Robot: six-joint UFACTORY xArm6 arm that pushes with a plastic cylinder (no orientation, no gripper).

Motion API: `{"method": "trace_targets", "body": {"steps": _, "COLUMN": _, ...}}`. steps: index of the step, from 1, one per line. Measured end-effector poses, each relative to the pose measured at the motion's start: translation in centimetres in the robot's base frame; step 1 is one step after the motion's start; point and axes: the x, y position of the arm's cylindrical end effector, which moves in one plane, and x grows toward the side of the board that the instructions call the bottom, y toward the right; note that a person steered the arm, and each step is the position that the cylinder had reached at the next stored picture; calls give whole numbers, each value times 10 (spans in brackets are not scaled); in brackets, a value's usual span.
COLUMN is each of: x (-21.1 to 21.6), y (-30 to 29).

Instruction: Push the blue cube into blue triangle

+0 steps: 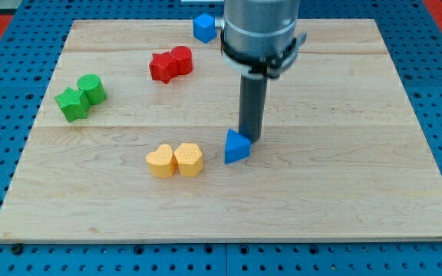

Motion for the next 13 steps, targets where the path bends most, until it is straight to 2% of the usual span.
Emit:
{"method": "trace_targets", "body": {"steps": 1, "x": 53, "y": 2}}
{"method": "trace_targets", "body": {"steps": 2, "x": 63, "y": 12}}
{"method": "trace_targets", "body": {"steps": 3, "x": 30, "y": 33}}
{"method": "trace_targets", "body": {"steps": 4, "x": 20, "y": 2}}
{"method": "trace_targets", "body": {"steps": 6, "x": 77, "y": -43}}
{"method": "trace_targets", "body": {"steps": 8, "x": 29, "y": -16}}
{"method": "trace_targets", "body": {"steps": 10, "x": 46, "y": -69}}
{"method": "trace_targets", "body": {"steps": 11, "x": 57, "y": -69}}
{"method": "trace_targets", "body": {"steps": 12, "x": 48, "y": -62}}
{"method": "trace_targets", "body": {"steps": 13, "x": 12, "y": -8}}
